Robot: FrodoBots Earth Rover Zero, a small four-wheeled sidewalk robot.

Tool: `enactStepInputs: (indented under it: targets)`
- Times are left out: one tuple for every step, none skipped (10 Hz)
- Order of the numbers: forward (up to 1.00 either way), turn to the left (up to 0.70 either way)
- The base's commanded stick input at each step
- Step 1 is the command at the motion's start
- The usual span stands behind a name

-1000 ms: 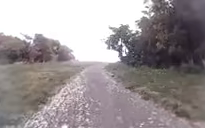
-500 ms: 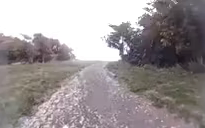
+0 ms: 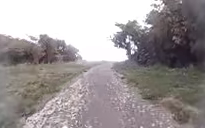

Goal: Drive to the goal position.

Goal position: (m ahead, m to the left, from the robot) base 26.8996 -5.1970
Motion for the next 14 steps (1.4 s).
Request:
enactStepInputs:
  targets:
    - [0.85,0.0]
    - [0.85,0.0]
    - [0.85,0.0]
    - [0.85,0.0]
    - [0.85,0.0]
    - [0.85,0.0]
    - [0.85,0.0]
    - [0.85,0.2]
    - [0.85,0.27]
    - [0.85,0.34]
    - [0.85,0.34]
    - [0.85,0.34]
    - [0.85,0.31]
    - [0.85,0.28]
